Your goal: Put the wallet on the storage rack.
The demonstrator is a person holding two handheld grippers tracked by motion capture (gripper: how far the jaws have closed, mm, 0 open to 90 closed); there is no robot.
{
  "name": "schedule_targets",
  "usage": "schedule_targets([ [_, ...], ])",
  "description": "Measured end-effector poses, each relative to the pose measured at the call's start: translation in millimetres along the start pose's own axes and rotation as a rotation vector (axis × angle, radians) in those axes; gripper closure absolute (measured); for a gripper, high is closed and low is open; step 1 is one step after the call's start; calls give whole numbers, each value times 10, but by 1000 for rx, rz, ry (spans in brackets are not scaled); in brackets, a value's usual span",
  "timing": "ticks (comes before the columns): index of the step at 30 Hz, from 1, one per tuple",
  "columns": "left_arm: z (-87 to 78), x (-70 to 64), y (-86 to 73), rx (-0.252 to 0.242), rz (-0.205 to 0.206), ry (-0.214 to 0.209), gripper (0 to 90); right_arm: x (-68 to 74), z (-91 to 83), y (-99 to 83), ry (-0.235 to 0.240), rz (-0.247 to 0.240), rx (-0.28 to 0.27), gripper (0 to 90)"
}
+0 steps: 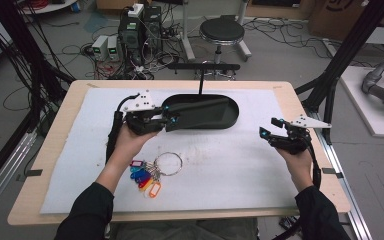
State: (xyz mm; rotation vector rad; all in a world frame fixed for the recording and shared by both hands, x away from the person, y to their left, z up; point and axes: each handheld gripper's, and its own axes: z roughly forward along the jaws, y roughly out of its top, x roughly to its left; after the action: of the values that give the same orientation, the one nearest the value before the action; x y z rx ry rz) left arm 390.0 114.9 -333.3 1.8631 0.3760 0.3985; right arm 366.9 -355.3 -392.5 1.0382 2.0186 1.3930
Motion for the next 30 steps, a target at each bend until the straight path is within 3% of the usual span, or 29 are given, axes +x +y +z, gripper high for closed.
schedule_targets([
  [9,195,172,-22,7,22,40,739,-57,-29,-23,-46,34,-3,315],
  [13,289,239,-68,19,22,49,739,-58,-28,-23,-51,32,-10,314],
  [19,421,337,-119,-9,15,52,739,-69,-24,-28,-54,35,-8,314],
  [30,720,435,-216,-10,17,59,739,-57,-11,-29,-51,33,-3,315],
])
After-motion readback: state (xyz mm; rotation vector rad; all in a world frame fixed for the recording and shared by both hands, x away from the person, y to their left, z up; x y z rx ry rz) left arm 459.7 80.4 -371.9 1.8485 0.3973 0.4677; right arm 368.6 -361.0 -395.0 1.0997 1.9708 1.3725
